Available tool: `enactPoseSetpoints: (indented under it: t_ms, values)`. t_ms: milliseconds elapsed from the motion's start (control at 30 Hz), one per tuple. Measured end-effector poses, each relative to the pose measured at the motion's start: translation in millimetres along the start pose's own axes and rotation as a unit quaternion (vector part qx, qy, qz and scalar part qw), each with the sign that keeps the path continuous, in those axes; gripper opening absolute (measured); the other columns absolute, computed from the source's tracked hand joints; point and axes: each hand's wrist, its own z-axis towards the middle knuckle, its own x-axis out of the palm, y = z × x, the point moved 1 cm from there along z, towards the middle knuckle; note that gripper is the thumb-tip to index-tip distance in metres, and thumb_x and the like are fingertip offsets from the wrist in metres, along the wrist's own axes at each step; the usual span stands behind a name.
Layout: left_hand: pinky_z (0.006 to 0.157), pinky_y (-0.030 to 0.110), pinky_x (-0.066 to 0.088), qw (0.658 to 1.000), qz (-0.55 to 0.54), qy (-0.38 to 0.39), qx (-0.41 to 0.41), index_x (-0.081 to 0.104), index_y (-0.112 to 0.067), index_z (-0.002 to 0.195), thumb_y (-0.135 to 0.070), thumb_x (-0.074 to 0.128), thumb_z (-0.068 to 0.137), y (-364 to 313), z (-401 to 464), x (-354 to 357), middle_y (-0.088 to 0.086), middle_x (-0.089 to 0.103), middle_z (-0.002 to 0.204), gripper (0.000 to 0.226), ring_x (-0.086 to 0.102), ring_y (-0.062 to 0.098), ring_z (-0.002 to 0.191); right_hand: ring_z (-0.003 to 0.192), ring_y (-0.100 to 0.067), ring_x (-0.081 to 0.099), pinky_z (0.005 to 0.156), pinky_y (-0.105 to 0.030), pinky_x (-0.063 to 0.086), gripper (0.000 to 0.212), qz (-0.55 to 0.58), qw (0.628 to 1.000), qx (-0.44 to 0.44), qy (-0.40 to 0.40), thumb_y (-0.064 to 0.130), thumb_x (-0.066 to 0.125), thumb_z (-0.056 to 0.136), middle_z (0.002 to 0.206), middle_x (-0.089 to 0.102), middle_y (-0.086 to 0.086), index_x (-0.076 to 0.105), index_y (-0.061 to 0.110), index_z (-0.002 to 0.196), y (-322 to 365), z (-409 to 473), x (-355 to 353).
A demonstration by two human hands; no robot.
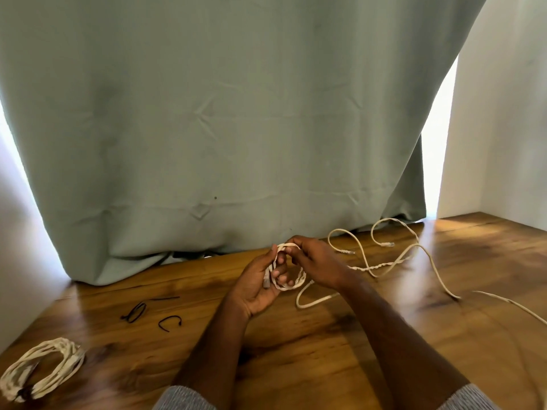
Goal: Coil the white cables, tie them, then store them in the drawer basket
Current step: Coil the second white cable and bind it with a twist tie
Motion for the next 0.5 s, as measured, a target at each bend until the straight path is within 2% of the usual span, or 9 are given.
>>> enactPoseSetpoints:
  t_ms: [67, 167, 300, 400, 500]
  values:
    - [0.068, 0.038, 0.053, 1.0, 0.011, -0.023, 0.01, 0.062, -0.007, 0.078, -0.03, 0.056, 0.093, 1, 1, -6, 0.004, 0.046, 0.056, 0.028, 0.049, 0.016, 0.052, 0.068, -0.014, 0.062, 0.064, -0.04, 0.053, 0.021, -0.073, 0.997, -0.029, -0.019, 0.034, 0.047, 0.105, 0.075, 0.064, 0.004, 0.064, 0.02, 0.106, -2, 0, 2]
    - [0.063, 0.034, 0.053, 1.0, -0.012, 0.002, 0.003, 0.06, -0.008, 0.08, -0.03, 0.055, 0.094, -1, -3, -5, 0.001, 0.045, 0.054, 0.027, 0.045, 0.012, 0.045, 0.066, -0.017, 0.063, 0.063, -0.043, 0.054, 0.024, -0.105, 0.992, -0.057, -0.04, 0.035, 0.046, 0.105, 0.075, 0.064, 0.004, 0.063, 0.02, 0.11, -3, 1, 5]
    - [0.048, 0.027, 0.038, 0.997, -0.049, 0.051, -0.027, 0.052, -0.011, 0.067, -0.051, 0.041, 0.1, -4, -6, 6, -0.003, 0.037, 0.039, 0.053, 0.032, 0.008, 0.03, 0.07, -0.012, 0.065, 0.065, -0.039, 0.055, 0.021, -0.086, 0.991, -0.094, -0.036, 0.03, 0.048, 0.106, 0.08, 0.069, 0.003, 0.065, 0.021, 0.112, 1, 1, 6]
    - [0.041, 0.024, 0.023, 0.999, -0.037, 0.029, -0.011, 0.048, -0.015, 0.062, -0.052, 0.046, 0.096, -6, -4, 6, -0.006, 0.03, 0.035, 0.05, 0.025, 0.006, 0.026, 0.069, -0.011, 0.065, 0.064, -0.039, 0.054, 0.02, -0.042, 0.994, -0.1, -0.033, 0.029, 0.049, 0.106, 0.077, 0.066, 0.006, 0.066, 0.019, 0.109, 6, 3, 5]
    - [0.04, 0.023, 0.014, 0.999, -0.044, 0.007, -0.007, 0.05, -0.014, 0.062, -0.047, 0.05, 0.093, -7, -6, 5, -0.006, 0.027, 0.034, 0.046, 0.023, 0.006, 0.025, 0.077, -0.014, 0.069, 0.069, -0.045, 0.056, 0.028, 0.014, 0.997, -0.078, 0.003, 0.038, 0.048, 0.104, 0.085, 0.071, 0.005, 0.069, 0.02, 0.111, 4, 2, -1]
